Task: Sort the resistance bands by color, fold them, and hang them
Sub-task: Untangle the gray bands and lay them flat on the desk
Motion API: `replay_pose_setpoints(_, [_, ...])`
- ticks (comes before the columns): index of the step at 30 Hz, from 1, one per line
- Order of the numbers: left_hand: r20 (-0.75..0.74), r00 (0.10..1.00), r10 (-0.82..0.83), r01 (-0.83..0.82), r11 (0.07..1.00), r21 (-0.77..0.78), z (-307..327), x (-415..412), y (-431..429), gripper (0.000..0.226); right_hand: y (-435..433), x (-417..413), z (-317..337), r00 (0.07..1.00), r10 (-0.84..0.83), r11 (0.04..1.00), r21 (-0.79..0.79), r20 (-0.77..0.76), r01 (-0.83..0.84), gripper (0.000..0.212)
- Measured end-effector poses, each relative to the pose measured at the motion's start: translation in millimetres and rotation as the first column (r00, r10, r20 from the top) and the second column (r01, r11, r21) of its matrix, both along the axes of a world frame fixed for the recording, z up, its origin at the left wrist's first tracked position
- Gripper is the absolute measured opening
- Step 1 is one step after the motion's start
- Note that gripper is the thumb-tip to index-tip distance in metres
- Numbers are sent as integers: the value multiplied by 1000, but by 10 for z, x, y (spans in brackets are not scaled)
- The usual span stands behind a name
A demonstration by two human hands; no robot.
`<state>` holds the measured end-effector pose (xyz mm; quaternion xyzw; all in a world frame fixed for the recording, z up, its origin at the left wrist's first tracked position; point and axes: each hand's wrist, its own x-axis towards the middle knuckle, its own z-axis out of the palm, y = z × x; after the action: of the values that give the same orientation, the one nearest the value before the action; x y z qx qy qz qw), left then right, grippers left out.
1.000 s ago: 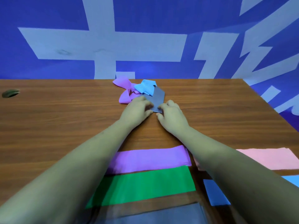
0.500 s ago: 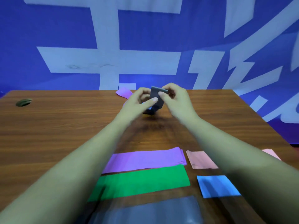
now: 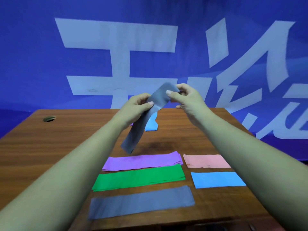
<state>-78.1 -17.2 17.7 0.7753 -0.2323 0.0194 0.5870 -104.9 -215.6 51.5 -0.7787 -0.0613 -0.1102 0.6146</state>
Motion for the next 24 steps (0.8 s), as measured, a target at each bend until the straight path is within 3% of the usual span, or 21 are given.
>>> replay_pose_setpoints(4, [-47, 996, -76, 76, 997, 5, 114, -199, 103, 13, 37, -208, 91, 999, 35, 999, -11, -29, -35, 6])
replay_pose_setpoints(9, [-167, 978, -128, 127, 992, -17, 24, -485, 207, 32, 105, -420, 175, 993, 88, 995, 56, -82, -84, 11])
replay_pose_setpoints(12, [-275, 946, -172, 183, 983, 16, -121, -695, 266, 17, 149, -521, 191, 997, 52, 996, 71, -60, -47, 11])
replay_pose_setpoints(17, [-428, 882, -199, 218, 976, -3, -438, -981, 555, 32, 107, -692, 215, 997, -66, 987, 141, -45, 72, 4])
replay_pose_setpoints(21, [-515, 845, -144, 154, 988, -23, -679, -1245, 845, 17, 46, -841, 5, 986, -135, 974, 168, -100, 150, 5])
replay_pose_setpoints(24, [-547, 831, -103, 69, 994, -81, -809, -1427, 1088, 21, -55, -973, -262, 974, -171, 960, 195, -150, 199, 9])
